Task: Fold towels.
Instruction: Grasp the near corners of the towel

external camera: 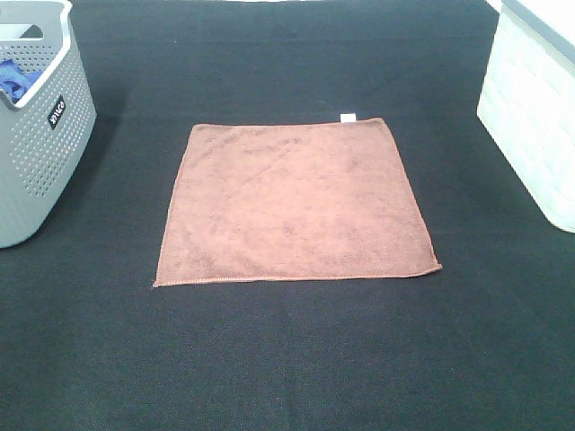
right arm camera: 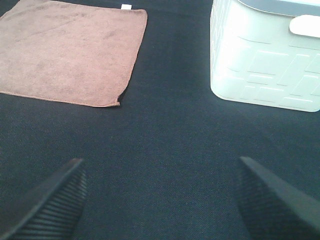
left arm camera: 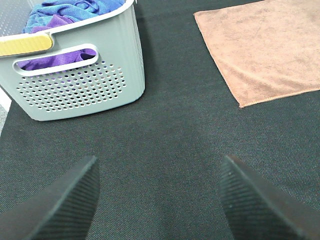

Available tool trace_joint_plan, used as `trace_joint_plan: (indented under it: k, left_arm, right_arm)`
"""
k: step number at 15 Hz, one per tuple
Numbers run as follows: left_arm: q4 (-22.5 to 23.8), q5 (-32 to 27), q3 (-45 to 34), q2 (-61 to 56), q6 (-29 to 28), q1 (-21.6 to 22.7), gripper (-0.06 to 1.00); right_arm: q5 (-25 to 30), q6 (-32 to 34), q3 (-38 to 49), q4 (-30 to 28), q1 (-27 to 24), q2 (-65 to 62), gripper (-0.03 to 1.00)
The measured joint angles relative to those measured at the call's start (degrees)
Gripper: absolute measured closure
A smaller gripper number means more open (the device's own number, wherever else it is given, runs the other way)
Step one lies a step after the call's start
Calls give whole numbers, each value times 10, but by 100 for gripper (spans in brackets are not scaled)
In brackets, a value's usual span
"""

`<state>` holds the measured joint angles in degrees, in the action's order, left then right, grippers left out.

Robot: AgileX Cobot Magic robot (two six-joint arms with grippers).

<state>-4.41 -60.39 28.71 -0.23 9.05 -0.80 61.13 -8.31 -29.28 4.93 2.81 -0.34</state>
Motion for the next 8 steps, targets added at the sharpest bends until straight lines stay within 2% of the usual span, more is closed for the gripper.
trace_joint_plan:
  k: [8]
  left_arm:
    - [-1, 0, 0, 0, 0, 0, 29]
  right_arm:
    - [0, 0, 0, 0, 0, 0, 20]
